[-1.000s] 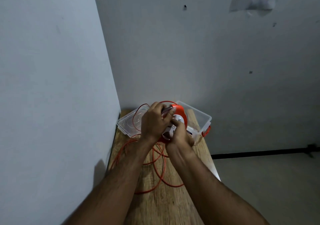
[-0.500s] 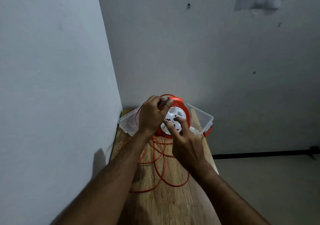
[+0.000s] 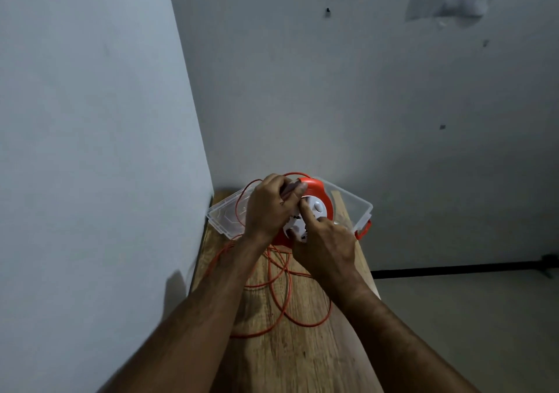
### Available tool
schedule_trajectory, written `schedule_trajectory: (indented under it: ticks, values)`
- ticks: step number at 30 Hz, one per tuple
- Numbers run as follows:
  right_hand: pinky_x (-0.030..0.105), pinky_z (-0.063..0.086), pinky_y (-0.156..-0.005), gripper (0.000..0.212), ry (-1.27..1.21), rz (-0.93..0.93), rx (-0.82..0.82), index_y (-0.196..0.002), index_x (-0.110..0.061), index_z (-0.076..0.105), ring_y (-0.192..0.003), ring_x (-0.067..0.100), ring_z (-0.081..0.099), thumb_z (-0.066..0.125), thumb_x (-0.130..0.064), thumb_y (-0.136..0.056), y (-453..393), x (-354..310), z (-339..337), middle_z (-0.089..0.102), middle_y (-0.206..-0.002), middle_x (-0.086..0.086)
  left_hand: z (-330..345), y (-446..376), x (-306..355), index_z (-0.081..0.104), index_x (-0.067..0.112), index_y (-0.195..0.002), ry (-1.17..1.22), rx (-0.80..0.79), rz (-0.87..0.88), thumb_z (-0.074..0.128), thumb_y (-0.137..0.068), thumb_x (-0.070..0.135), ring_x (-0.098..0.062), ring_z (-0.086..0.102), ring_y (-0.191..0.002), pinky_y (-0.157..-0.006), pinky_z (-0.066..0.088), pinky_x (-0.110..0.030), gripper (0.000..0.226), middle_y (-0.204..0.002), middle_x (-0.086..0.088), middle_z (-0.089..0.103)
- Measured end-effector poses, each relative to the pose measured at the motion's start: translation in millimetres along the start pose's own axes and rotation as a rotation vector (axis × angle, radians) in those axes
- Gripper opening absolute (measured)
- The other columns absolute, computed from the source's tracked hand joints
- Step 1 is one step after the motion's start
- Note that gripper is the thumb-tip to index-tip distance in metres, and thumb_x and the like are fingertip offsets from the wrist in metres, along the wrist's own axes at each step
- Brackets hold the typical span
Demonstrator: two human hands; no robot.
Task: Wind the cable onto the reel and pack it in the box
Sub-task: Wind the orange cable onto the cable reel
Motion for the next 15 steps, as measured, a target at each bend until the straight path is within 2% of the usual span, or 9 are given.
schedule_trajectory:
  ticks: [4,8,11,13,15]
  values:
    - [0.028,0.055,-0.059,0.062,-0.105,0.085,0.043,-0.135,-0.023,0.063,-0.060,0.019,0.068,0.080,-0.048,-0.081,-4.8,8.3,-1.9,0.075,-0.077,0.003,0.5,2.7,-1.0,0.069,0.013,-0.093,-0.010,0.006,0.001,0.069,-0.093,0.046,-0.011,0.060,-0.078,-0.065,0.046,-0.019,0.032,-0.088,0.001,0.069]
    - [0.019,0.048,-0.064,0.061,-0.206,0.225,0.051,-0.132,-0.033,0.066,-0.066,0.011,0.068,0.081,-0.053,-0.076,-2.7,20.3,0.7,0.076,-0.079,-0.003,-0.6,3.0,-0.3,0.069,0.015,-0.092,-0.033,0.019,-0.002,0.068,-0.093,0.047,-0.011,0.061,-0.078,-0.064,0.050,-0.025,0.032,-0.088,0.002,0.068]
    - [0.014,0.050,-0.068,0.058,-0.374,0.376,0.104,-0.126,-0.031,0.070,-0.074,0.007,0.070,0.084,-0.051,-0.073,0.4,31.9,1.5,0.079,-0.092,-0.005,0.2,3.9,2.0,0.069,0.015,-0.091,-0.039,0.025,0.004,0.068,-0.094,0.046,-0.010,0.059,-0.076,-0.063,0.047,-0.021,0.031,-0.086,0.003,0.067]
    - [0.021,0.059,-0.073,0.060,-0.538,0.518,0.147,-0.125,-0.026,0.072,-0.084,0.008,0.073,0.089,-0.047,-0.071,7.3,39.4,3.3,0.078,-0.107,-0.004,0.2,4.7,3.7,0.069,0.015,-0.090,-0.031,0.033,0.003,0.068,-0.094,0.045,-0.007,0.058,-0.076,-0.063,0.044,-0.018,0.030,-0.085,0.006,0.065]
    - [0.028,0.061,-0.080,0.060,-0.685,0.713,0.175,-0.124,-0.021,0.072,-0.102,0.014,0.072,0.092,-0.038,-0.070,18.0,44.9,7.9,0.075,-0.118,-0.002,1.2,5.2,5.2,0.068,0.016,-0.089,-0.024,0.038,-0.006,0.067,-0.095,0.045,-0.005,0.057,-0.076,-0.064,0.042,-0.015,0.030,-0.085,0.007,0.064]
Point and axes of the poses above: each hand's wrist, its own y-axis away from the middle knuckle, its own z-axis out of the palm, x = y × z, the point moved 10 cm from there along -y, towards the middle knuckle
